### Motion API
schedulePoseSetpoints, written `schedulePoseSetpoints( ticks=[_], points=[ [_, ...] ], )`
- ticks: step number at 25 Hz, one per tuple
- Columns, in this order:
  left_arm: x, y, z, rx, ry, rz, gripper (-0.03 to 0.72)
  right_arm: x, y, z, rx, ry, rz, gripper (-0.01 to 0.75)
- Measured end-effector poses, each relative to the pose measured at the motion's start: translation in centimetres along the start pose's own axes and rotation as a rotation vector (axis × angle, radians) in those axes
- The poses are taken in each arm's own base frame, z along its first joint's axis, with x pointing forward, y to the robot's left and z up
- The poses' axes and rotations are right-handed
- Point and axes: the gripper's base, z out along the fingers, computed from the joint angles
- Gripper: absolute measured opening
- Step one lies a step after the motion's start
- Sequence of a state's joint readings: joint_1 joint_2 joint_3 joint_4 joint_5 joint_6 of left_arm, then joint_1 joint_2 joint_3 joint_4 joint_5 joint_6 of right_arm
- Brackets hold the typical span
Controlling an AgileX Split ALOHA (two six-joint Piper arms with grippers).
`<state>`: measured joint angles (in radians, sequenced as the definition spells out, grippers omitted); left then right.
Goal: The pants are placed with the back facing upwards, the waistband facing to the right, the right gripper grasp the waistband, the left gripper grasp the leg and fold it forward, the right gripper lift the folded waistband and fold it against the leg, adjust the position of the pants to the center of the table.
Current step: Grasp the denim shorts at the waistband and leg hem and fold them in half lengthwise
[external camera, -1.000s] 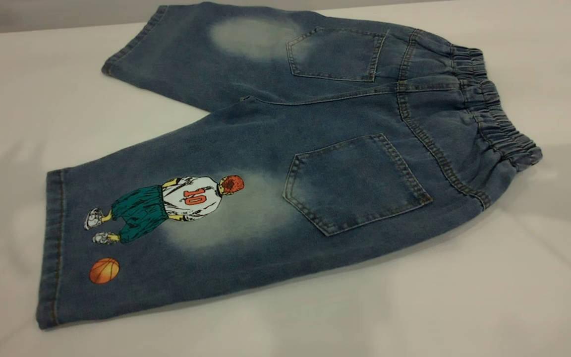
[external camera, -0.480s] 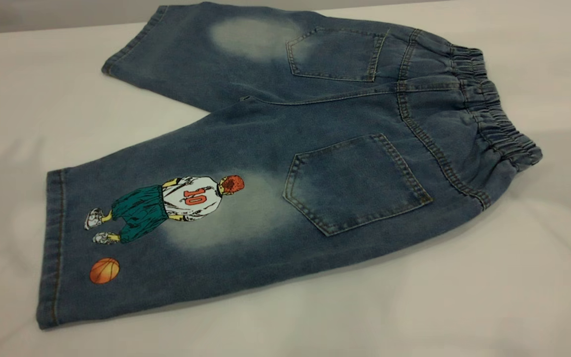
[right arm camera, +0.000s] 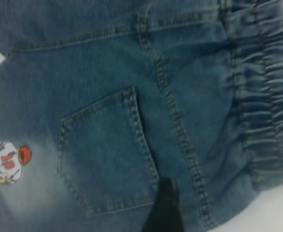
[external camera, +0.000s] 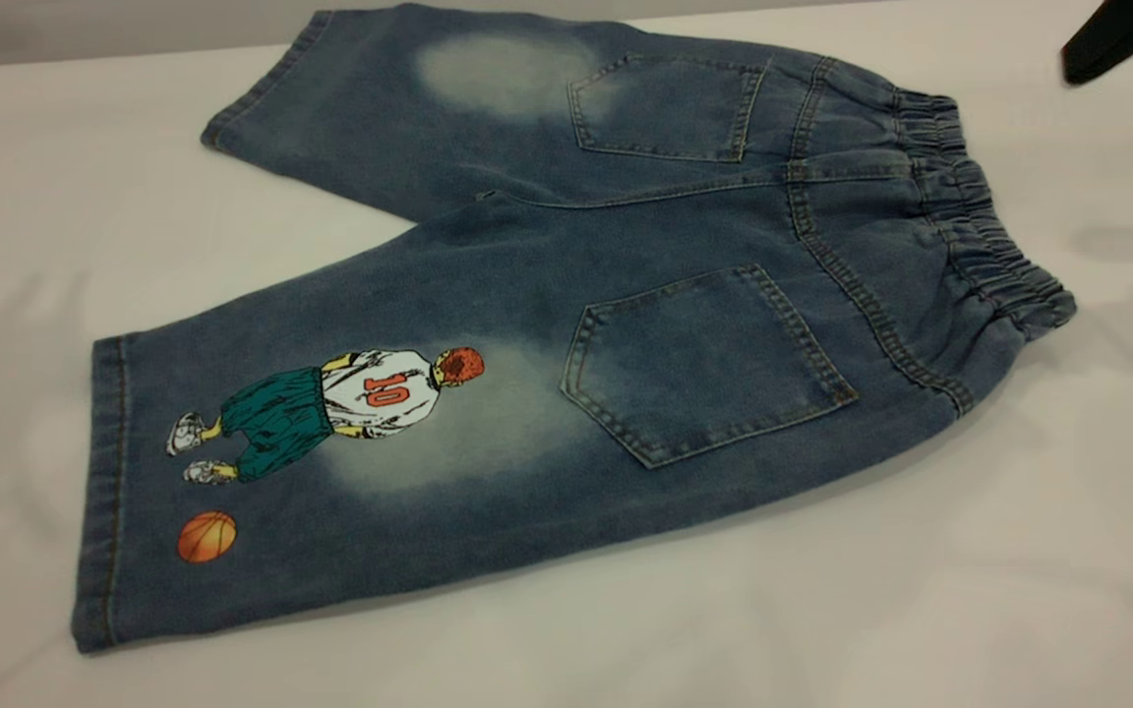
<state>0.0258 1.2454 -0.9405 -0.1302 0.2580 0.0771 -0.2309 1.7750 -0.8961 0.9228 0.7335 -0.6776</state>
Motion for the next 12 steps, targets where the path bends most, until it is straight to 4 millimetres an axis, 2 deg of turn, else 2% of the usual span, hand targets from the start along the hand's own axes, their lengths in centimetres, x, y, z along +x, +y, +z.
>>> schedulePoseSetpoints(
  ticks=[6,12],
  points=[
    [0.0,0.0,0.0,0.0,-0.001,0.0,0.241,0.6,-1.9,2.9,0.01,0.091,0.038,0.559],
    [0.0,0.0,0.0,0.0,-0.005,0.011,0.241,1.1,-3.1,4.9,0.002,0.136,0.056,0.559]
  ],
)
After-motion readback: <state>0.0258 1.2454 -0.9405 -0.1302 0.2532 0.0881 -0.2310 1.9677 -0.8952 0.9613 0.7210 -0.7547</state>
